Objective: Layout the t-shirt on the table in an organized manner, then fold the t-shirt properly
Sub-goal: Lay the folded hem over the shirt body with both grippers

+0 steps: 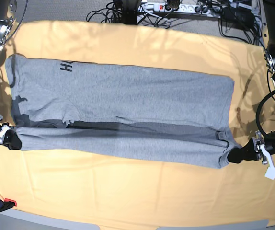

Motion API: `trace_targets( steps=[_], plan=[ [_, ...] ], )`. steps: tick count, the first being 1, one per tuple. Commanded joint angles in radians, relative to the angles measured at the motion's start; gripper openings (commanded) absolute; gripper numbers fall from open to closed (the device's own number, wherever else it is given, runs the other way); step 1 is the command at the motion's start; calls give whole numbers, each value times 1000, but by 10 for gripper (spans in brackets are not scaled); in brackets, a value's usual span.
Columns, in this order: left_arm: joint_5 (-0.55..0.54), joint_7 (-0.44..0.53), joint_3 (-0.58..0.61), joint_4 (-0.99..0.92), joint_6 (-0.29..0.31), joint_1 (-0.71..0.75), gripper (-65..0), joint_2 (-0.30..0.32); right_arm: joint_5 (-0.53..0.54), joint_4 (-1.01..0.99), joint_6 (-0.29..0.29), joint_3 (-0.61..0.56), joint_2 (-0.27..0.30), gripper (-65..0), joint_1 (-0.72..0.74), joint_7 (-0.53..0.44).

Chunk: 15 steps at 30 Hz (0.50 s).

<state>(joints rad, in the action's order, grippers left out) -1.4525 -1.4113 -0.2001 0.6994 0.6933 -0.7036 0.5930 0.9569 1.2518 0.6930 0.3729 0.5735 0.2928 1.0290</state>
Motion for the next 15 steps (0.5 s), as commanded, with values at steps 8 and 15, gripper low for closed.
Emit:
trace_targets(
  steps=[8, 15],
  plan=[
    [-31, 15, 24, 24, 5, -12, -650, 20, 12, 18, 5, -8, 22, -650, -2, -21],
    [-31, 15, 121, 86, 5, 100, -650, 30, 11, 18, 5, -8, 22, -650, -35, 5]
  ],
)
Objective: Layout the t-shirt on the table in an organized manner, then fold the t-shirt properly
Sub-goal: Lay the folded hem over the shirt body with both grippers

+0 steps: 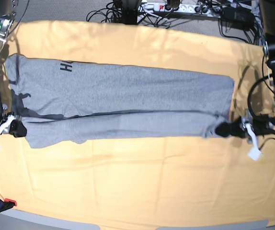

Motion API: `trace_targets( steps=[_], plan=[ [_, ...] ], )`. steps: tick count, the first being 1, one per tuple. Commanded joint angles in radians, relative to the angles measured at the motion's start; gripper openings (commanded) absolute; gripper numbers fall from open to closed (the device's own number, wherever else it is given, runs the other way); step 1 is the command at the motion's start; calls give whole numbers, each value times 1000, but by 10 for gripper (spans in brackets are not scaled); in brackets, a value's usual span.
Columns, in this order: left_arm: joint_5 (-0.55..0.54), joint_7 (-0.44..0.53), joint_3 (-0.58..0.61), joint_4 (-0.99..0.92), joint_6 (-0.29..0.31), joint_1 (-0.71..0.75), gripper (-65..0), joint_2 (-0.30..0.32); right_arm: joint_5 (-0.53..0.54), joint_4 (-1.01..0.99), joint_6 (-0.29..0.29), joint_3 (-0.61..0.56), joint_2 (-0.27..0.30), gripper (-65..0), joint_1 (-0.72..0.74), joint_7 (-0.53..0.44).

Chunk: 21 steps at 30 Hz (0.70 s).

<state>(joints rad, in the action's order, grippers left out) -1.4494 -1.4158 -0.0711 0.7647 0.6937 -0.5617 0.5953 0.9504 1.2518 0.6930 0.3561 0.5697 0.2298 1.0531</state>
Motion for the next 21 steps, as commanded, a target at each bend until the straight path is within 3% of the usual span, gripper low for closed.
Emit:
trace_targets(
  steps=[1, 7, 18, 19, 21],
  plan=[
    [-34, 20, -8, 22, 4, -39, -650, 35, 11, 18, 5, 8, 26, -650, 23, -20],
    [-34, 20, -8, 21, 4, -39, -650, 84, 11, 18, 5, 8, 26, -650, -1, -19],
    [-34, 22, -8, 20, 4, 59, -650, 84, 14, 18, 5, 8, 24, -650, -8, 24],
    [-34, 52, -8, 20, 4, 65, -608, 84, 19, 18, 5, 8, 24, -588, -8, 25],
    [-34, 94, -8, 20, 4, 69, -422, 84, 23, 18, 5, 9, 29, -391, -5, 25]
  ],
)
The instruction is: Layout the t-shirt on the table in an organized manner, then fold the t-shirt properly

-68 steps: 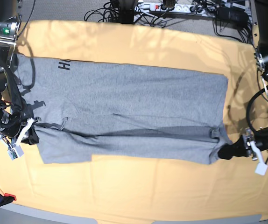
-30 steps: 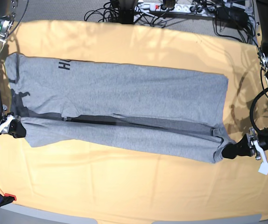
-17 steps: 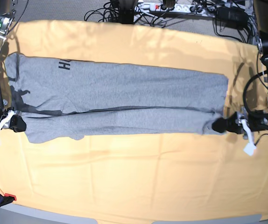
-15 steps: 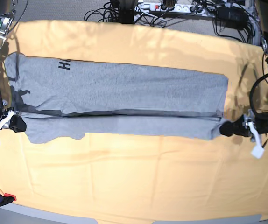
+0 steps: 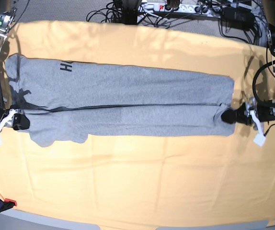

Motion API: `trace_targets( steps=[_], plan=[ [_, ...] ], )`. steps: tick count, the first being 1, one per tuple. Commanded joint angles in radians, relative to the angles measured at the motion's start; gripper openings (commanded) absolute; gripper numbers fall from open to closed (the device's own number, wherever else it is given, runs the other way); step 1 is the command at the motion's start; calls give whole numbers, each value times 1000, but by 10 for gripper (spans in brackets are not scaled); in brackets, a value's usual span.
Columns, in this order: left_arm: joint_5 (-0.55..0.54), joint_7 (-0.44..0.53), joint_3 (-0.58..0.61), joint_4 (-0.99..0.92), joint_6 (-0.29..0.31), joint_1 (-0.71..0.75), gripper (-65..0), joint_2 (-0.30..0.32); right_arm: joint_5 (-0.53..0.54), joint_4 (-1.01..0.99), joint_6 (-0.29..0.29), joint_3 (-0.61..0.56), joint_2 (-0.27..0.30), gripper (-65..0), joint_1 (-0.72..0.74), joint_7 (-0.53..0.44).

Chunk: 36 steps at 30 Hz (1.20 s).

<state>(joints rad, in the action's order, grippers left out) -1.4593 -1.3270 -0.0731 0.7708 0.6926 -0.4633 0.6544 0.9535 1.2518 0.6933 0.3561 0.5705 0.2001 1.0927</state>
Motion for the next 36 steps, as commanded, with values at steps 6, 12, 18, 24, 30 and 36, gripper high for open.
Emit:
trace_targets(
  steps=[6, 12, 18, 24, 30, 36],
  plan=[
    [57, 103, -6, 14, 6, -31, -226, 27, 20, 41, 5, 12, 60, -251, 55, -27],
    [68, 148, -6, 14, 6, -31, -226, 27, 63, 41, 5, 11, 33, -251, 80, -144],
    [68, 149, -6, 14, 6, -30, -226, 27, -145, 27, -53, 11, -65, -251, 80, -242],
    [68, 149, -6, 14, 6, -30, -226, 27, -198, -29, -122, 11, -118, -251, 79, -269],
    [68, 149, -6, 14, 6, -30, -226, 27, -52, -29, 0, 10, -127, -252, 79, -152],
    [64, 149, -6, 14, 6, -30, -226, 27, 15, -29, 5, 10, -121, -517, 80, -120]
  ],
)
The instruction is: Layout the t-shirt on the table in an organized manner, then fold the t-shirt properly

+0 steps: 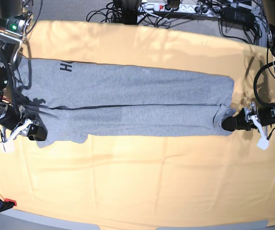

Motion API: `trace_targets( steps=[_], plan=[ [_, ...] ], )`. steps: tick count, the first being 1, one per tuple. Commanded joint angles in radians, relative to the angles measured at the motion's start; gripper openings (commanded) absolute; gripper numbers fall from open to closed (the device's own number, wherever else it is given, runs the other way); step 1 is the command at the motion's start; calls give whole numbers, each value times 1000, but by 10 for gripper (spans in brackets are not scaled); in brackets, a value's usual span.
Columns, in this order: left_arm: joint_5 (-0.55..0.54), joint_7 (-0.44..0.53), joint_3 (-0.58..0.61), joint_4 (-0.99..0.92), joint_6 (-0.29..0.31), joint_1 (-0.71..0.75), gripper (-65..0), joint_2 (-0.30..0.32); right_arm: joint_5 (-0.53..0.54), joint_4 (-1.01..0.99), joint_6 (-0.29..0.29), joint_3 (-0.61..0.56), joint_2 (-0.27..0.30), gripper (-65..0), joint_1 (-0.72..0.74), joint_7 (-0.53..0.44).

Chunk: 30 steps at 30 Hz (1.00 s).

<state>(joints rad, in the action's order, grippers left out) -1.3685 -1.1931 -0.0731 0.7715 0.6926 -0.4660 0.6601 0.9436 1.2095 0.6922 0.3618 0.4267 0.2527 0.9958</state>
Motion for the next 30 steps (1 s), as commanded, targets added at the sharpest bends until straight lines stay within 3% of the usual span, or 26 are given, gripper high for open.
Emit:
trace_targets(
  steps=[1, 2, 8, 11, 20, 30],
  plan=[
    [-27, 16, -6, 13, 6, -27, -226, 21, 26, 13, 6, 5, 23, -614, 28, -23],
    [-27, 15, -6, 13, 6, -27, -226, 21, 26, 13, 6, 5, 23, -650, 27, -23],
    [-27, 16, -6, 13, 6, -27, -226, 21, 35, 18, 6, 5, 23, -650, 26, -7],
    [-27, 16, -6, 13, 6, -27, -226, 21, 103, 64, 6, 5, 23, -650, -1, 39],
    [-27, 20, -6, 13, 6, -28, -226, 21, 111, 450, 6, 5, 25, -650, -232, 48],
    [-27, 20, -6, 13, 6, -28, -226, 21, 104, 612, 6, 5, 25, -650, -443, 83]
  ],
)
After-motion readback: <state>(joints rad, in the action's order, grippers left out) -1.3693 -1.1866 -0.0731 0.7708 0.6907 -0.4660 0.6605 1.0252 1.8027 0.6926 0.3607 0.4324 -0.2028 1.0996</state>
